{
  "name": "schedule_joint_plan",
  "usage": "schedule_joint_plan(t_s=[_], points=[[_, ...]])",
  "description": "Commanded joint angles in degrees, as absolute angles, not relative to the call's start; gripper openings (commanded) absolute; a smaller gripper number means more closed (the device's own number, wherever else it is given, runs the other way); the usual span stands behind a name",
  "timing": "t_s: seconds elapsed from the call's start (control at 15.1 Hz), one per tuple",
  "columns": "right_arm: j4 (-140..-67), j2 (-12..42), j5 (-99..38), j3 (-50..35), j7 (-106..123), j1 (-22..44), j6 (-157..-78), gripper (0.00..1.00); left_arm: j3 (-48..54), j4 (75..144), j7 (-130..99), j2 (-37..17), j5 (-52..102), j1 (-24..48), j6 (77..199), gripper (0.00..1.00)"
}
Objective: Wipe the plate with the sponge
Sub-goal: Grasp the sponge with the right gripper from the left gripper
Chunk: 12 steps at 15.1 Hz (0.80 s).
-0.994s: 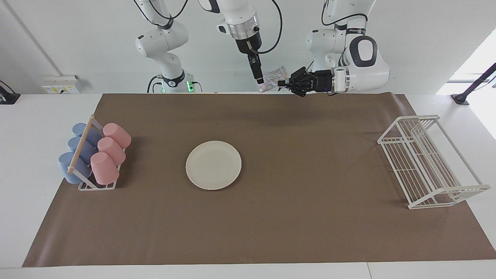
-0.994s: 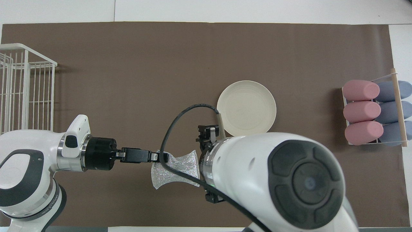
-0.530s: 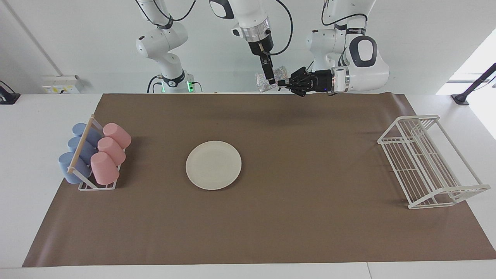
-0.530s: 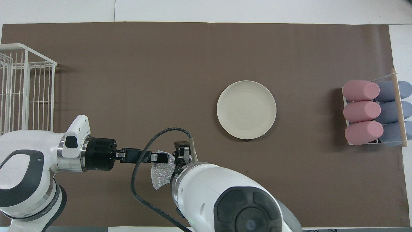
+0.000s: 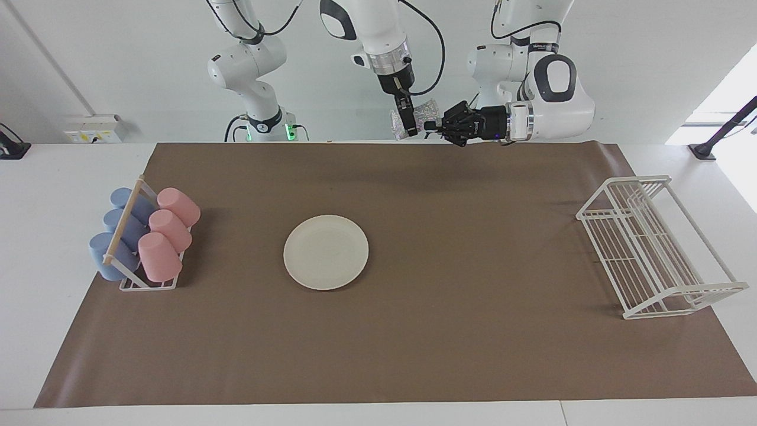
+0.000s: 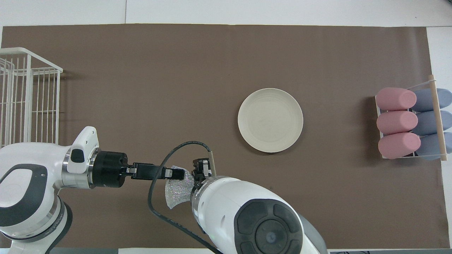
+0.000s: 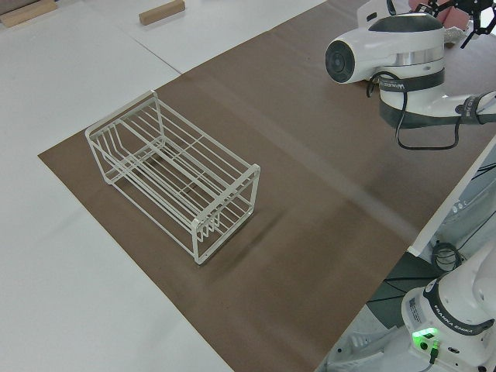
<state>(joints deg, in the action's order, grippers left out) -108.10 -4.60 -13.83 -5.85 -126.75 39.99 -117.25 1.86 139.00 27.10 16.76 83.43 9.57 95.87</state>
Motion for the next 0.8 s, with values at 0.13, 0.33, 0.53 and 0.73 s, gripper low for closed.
schedule_joint_plan(t_s=[0.13,0.33,0.53,0.73], points=[[-109.3,-5.5,-14.1,-5.9,-123.8,39.9,-118.5,0.0,1.2,140.9,27.5,18.7,84.2,9.8,95.1,0.0],[-109.3,-5.5,-13.8,-5.9,-123.7,39.9,-118.4,0.0,1.2,140.9,27.5,18.6,84.0,9.8,95.1,0.0],[-109.3,-5.5,-13.8,-5.9,-123.7,39.8,-118.4,0.0,1.4,140.1,25.7,18.7,81.4,9.8,95.5,1.0],[-111.4,-6.0,-13.4,-5.8,-120.5,38.9,-119.1,0.0,1.4,139.7,23.0,18.7,81.2,9.4,95.4,1.0]])
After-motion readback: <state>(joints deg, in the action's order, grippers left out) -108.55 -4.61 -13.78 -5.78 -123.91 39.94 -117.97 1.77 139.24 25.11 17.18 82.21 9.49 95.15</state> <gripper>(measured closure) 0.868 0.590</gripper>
